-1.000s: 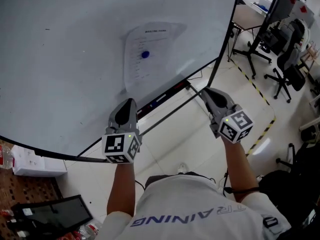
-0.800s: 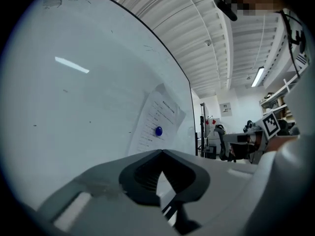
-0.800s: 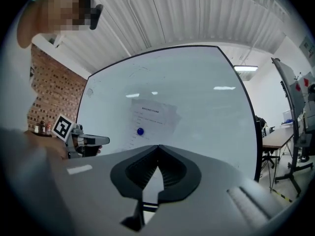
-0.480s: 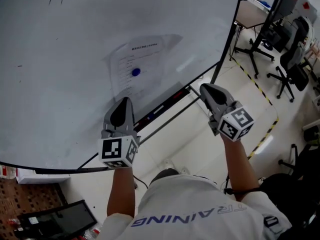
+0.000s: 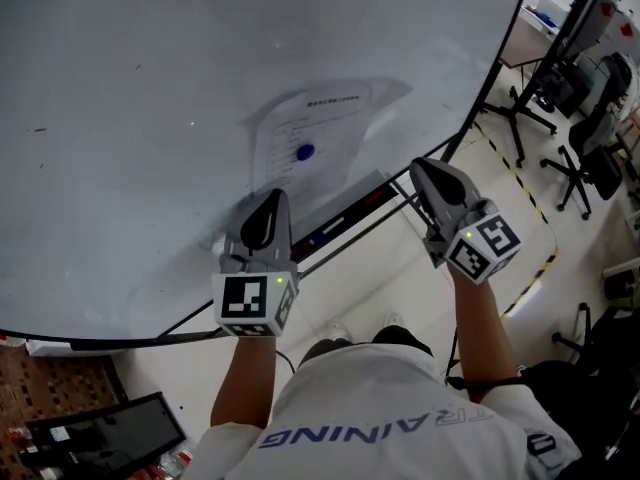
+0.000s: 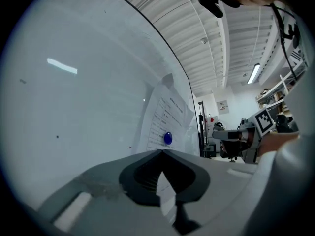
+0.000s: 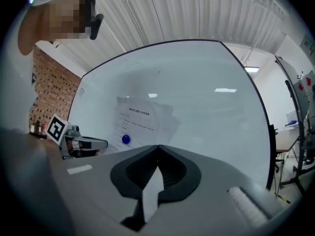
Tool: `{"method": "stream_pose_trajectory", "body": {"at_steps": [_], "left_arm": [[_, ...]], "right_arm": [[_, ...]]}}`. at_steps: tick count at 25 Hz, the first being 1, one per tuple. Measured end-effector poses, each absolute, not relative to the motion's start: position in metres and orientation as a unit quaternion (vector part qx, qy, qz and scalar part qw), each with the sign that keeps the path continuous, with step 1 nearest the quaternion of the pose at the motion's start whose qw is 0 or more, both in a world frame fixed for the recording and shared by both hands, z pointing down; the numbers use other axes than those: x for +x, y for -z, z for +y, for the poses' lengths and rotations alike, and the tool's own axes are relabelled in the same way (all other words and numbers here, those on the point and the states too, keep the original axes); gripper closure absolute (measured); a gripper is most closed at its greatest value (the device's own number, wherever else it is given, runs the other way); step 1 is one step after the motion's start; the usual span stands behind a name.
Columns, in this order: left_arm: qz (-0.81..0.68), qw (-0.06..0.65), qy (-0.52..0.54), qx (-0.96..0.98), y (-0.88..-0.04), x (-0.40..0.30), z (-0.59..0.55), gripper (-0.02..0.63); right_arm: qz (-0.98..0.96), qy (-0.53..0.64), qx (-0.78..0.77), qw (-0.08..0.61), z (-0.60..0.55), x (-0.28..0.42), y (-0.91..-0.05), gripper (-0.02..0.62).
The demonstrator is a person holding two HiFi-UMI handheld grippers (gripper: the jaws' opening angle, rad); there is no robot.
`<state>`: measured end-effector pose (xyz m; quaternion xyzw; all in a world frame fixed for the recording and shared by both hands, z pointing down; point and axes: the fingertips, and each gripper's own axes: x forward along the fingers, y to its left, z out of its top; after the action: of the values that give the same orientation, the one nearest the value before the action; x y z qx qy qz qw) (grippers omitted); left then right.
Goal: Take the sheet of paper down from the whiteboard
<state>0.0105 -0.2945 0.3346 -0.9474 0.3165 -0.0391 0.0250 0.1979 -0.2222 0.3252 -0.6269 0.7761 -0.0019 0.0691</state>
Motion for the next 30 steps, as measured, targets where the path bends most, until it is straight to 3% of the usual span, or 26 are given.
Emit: {"method": "stream_pose_trajectory", "body": {"at_steps": [16,20,25,30], "left_arm": [[0.458,0.043,0.045,-0.887,-0.326,0.042,-0.304,0.603],[0.485,0.067,0.05,-0.871,-0.321,0.052,-0.307,0.552],[0.515,0.117,0.086,-0.845,-0.315,0.063,-0.31,0.439],[0.551,0.151,0.107,-0.814,-0.312,0.069,-0.315,0.433]], "right_arm": [[0.875,-0.029,-0.48,0.056,-0.277,0.218,-0.291,0.588],[0.887,-0.038,-0.456,0.061,-0.28,0.226,-0.282,0.588],[0.896,-0.048,-0.436,0.063,-0.282,0.228,-0.278,0.588],[0.903,-0.053,-0.422,0.069,-0.286,0.229,-0.273,0.588]]}}
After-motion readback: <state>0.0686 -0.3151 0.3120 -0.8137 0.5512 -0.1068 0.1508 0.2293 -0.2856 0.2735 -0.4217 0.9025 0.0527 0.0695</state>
